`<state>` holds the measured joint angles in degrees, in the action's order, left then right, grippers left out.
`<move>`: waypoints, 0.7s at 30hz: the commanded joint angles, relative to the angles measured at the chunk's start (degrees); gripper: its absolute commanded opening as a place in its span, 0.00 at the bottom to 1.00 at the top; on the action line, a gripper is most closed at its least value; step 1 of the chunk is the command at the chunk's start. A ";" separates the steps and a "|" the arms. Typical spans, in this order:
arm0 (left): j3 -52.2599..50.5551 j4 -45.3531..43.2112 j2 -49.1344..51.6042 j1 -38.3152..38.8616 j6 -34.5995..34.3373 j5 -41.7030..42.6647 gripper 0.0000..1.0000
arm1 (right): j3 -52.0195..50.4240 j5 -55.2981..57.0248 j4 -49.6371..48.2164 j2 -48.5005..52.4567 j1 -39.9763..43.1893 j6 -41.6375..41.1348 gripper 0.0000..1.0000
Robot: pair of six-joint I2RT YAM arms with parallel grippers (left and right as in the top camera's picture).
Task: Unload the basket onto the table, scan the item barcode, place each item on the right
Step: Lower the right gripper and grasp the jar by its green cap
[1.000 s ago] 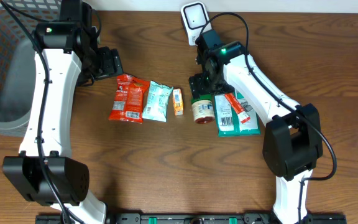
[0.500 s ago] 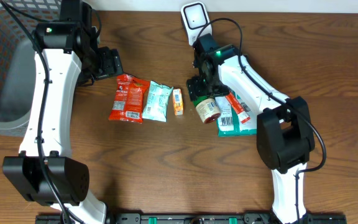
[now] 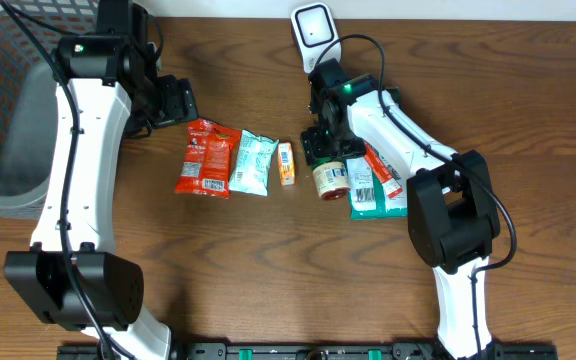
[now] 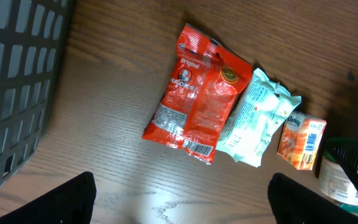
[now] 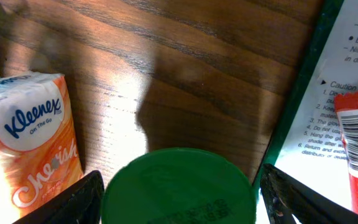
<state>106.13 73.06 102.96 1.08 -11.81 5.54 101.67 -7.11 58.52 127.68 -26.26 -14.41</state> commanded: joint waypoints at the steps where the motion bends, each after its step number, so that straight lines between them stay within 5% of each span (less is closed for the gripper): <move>1: -0.07 0.13 0.13 -0.13 0.11 -1.11 0.89 | 2.12 -0.28 0.83 0.48 0.07 1.20 0.77; 13: -0.07 0.13 0.13 -0.13 0.11 -1.09 0.89 | -0.26 1.05 1.01 0.63 -0.90 1.22 0.77; 21: -0.07 0.13 0.13 -0.13 0.11 -1.09 0.89 | -0.15 1.01 -0.50 0.44 -0.87 1.84 0.55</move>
<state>106.13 73.06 102.96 1.08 -11.81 5.54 101.93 -6.61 57.84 127.68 -26.59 -13.02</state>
